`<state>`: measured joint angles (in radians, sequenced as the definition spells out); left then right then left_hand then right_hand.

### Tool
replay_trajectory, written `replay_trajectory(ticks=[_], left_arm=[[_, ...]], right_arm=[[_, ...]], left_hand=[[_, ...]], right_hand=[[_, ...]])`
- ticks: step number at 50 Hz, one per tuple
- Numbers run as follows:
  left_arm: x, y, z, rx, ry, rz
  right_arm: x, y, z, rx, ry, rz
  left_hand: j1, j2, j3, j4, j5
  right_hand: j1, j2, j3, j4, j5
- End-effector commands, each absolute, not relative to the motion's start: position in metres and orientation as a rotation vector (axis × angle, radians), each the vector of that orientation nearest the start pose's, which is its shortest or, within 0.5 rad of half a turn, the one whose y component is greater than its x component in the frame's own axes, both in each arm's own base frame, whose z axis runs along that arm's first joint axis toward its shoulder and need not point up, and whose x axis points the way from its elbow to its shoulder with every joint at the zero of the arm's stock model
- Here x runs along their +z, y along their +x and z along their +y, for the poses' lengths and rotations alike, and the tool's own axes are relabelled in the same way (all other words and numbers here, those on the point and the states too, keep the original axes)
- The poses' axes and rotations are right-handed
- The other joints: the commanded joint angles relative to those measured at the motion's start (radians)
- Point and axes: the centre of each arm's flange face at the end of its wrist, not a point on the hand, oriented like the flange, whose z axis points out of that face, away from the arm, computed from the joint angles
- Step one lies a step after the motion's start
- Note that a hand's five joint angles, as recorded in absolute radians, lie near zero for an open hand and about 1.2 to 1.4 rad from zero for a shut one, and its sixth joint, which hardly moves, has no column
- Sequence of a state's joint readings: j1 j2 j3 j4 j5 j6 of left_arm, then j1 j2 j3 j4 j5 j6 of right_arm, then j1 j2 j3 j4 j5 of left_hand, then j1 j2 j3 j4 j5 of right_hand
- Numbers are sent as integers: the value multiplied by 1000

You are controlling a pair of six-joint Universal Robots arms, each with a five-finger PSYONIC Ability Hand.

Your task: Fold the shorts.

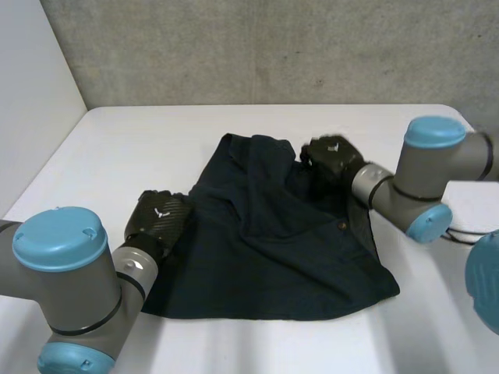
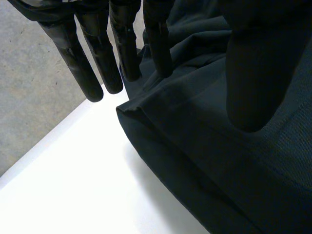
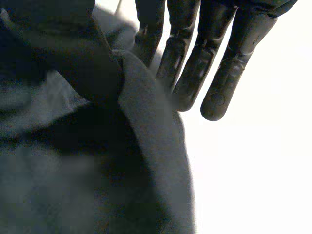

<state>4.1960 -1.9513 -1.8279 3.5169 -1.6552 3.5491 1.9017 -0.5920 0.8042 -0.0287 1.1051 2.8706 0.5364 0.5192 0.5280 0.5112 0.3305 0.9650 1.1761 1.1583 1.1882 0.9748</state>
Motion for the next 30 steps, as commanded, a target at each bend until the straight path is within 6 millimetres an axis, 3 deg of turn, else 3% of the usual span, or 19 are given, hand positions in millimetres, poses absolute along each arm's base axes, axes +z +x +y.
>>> replay_trajectory(ticks=[1, 3, 4, 8, 13, 18, 23, 30], left_arm=[[146, -269, -225, -1916, 1035, 2262], [146, -269, -225, -1918, 1035, 2261], [146, -269, -225, -1918, 1035, 2261], [147, -269, -225, -1920, 1034, 2260], [147, -269, -225, -1920, 1034, 2260], [148, -269, -225, -1921, 1032, 2258], [148, -269, -225, -1921, 1032, 2258], [148, -269, -225, -1922, 1029, 2257]], right_arm=[[267, 314, -388, -1905, -767, 1604], [293, 312, -384, -1938, -729, 1532], [318, 310, -377, -1967, -705, 1465], [366, 303, -362, -2050, -673, 1360], [396, 299, -345, -2088, -651, 1286], [388, 300, -345, -2050, -626, 1326], [349, 312, -347, -1917, -647, 1461], [359, 307, -353, -1954, -582, 1464]], left_hand=[[15, 32, 23, 40, 46], [15, 32, 23, 40, 46], [15, 32, 23, 40, 46], [15, 32, 23, 40, 46], [15, 32, 23, 40, 46], [15, 32, 23, 40, 46], [15, 32, 23, 40, 46], [15, 32, 23, 40, 46]], right_hand=[[431, 220, 238, 208, 247], [431, 220, 238, 208, 247], [431, 220, 238, 208, 247], [431, 220, 238, 208, 247], [431, 220, 238, 208, 247], [431, 220, 238, 208, 247], [431, 220, 238, 208, 247], [431, 220, 238, 208, 247]])
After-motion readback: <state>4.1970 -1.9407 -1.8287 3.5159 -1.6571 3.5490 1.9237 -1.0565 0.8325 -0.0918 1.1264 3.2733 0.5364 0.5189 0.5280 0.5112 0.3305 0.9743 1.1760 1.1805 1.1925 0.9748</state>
